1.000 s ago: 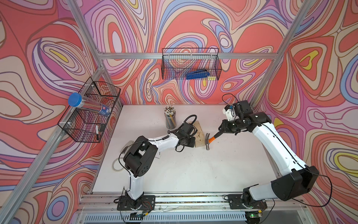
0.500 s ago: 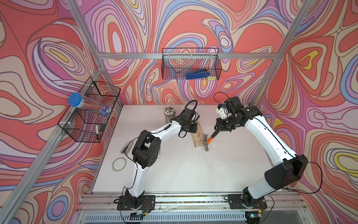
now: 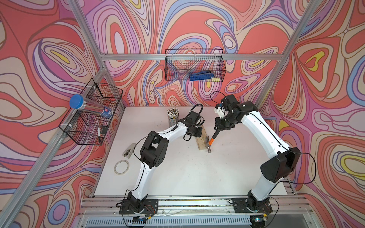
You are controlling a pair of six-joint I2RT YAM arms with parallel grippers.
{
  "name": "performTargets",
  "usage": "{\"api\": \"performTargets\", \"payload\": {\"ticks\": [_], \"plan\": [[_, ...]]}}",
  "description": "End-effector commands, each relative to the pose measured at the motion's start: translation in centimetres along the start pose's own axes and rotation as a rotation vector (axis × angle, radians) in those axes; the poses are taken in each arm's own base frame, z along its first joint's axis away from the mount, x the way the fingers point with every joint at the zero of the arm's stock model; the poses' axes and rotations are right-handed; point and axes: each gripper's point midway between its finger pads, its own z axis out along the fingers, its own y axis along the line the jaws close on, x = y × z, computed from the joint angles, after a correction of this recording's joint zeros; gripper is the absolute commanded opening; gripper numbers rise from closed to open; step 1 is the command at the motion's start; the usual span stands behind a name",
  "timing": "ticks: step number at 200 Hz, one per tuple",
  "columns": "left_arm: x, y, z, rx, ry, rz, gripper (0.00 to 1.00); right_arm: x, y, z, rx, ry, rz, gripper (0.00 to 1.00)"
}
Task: Use a claw hammer to pull out a nail
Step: Remove the nail from the mounting plate.
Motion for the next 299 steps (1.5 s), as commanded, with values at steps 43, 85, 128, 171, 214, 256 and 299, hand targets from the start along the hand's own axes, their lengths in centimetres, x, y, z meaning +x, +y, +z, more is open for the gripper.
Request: {"api": "performTargets", "payload": {"ticks": [43, 85, 128, 171, 214, 256, 299], "plan": [[3.0, 1.6, 0.9, -0.018, 0.085, -0.006, 0.35, -1.4, 1.4, 0.9, 0.029, 0.021, -0.062, 0.00], [3.3, 1.6, 0.9, -0.014, 0.087, -0.007, 0.34, -2.1, 1.6, 1.5, 0.052, 0.023, -0.077, 0.00], [3.5, 1.6, 0.9, -0.010, 0.089, -0.007, 0.34, -2.8, 1.6, 1.8, 0.065, 0.030, -0.082, 0.00], [3.6, 1.5, 1.0, -0.006, 0.094, -0.009, 0.33, -3.3, 1.8, 2.2, 0.064, 0.036, -0.089, 0.00], [3.7, 1.5, 0.9, -0.003, 0.092, -0.008, 0.33, -4.3, 1.5, 2.6, 0.091, 0.022, -0.086, 0.00], [4.1, 1.6, 1.0, 0.000, 0.097, -0.011, 0.32, -5.4, 1.1, 2.7, 0.116, -0.009, -0.079, 0.00], [4.4, 1.9, 1.2, -0.014, 0.104, -0.022, 0.32, -4.0, 1.0, 3.6, 0.115, -0.034, -0.107, 0.00]]}}
